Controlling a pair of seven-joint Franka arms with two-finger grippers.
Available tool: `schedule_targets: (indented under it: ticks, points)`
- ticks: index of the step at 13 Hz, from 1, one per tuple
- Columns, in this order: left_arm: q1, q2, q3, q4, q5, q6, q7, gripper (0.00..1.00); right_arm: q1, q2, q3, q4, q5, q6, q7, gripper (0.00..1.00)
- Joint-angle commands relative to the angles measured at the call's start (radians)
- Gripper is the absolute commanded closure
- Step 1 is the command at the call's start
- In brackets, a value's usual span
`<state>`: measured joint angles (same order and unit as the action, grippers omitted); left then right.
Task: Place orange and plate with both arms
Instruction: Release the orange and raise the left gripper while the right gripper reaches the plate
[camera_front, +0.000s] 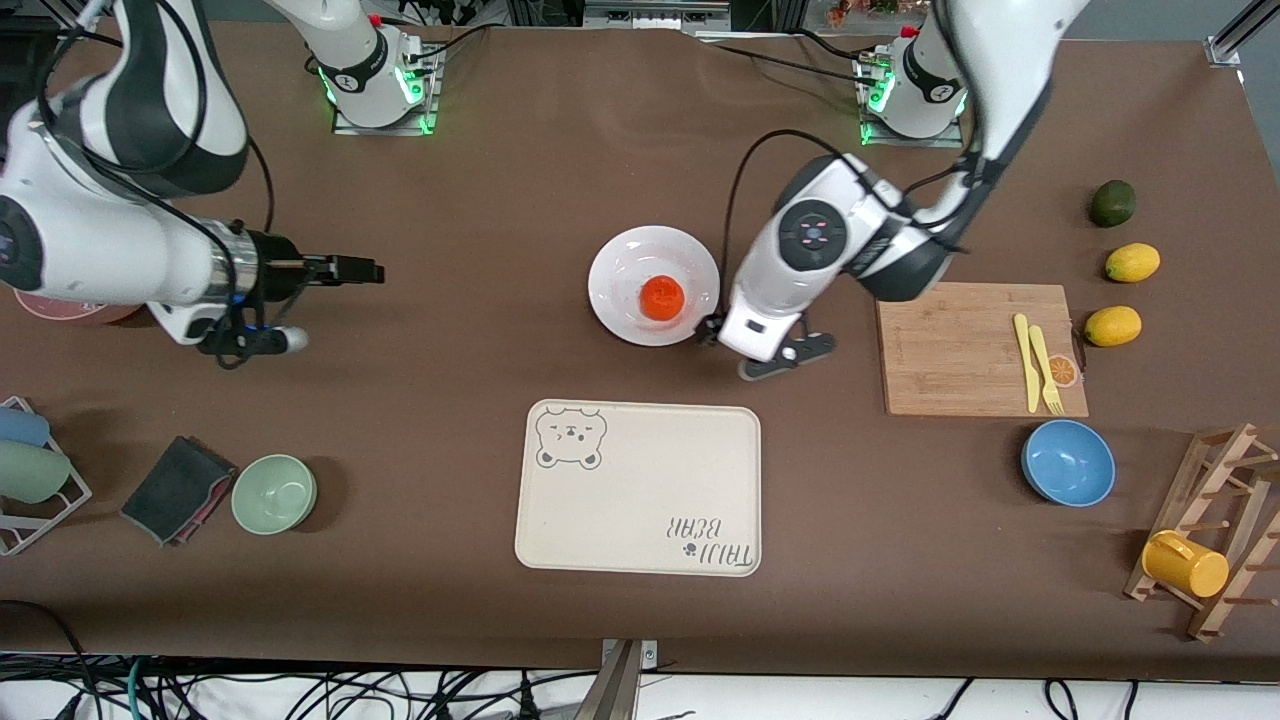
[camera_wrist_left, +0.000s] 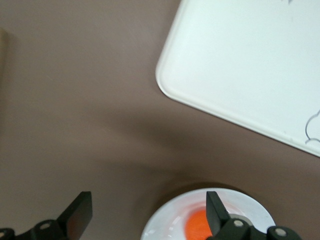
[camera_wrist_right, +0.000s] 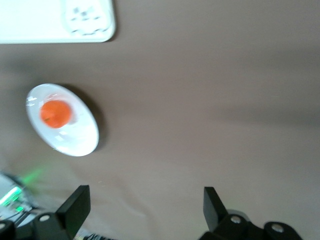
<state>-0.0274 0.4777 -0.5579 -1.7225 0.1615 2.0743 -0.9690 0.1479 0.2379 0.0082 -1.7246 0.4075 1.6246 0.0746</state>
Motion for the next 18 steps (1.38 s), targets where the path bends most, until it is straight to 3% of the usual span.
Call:
schedule_targets:
  ticks: [1,4,8,11,14,17,18]
  points:
    - [0.090,-0.027,-0.010,0.085,0.032,-0.155,0.132,0.00,-0.008,-0.009,0.007,-0.155,0.127,0.122,-0.122,0.00]
    - [0.191,-0.086,-0.008,0.146,0.032,-0.301,0.298,0.00,-0.007,-0.012,0.044,-0.326,0.262,0.271,-0.263,0.00]
    - [0.341,-0.241,-0.007,0.146,0.016,-0.401,0.507,0.00,-0.007,-0.003,0.194,-0.513,0.534,0.558,-0.404,0.00]
    - [0.405,-0.333,-0.007,0.146,-0.022,-0.459,0.530,0.00,-0.007,0.056,0.304,-0.547,0.722,0.705,-0.489,0.00]
    - [0.478,-0.384,-0.008,0.164,-0.022,-0.516,0.555,0.00,-0.007,0.150,0.395,-0.544,0.856,0.810,-0.585,0.00]
    - [0.488,-0.389,-0.004,0.205,-0.019,-0.560,0.584,0.00,0.018,0.237,0.415,-0.529,1.097,0.822,-0.786,0.00]
    - [0.495,-0.389,-0.002,0.207,-0.017,-0.563,0.596,0.00,0.037,0.250,0.415,-0.520,1.128,0.831,-0.809,0.00]
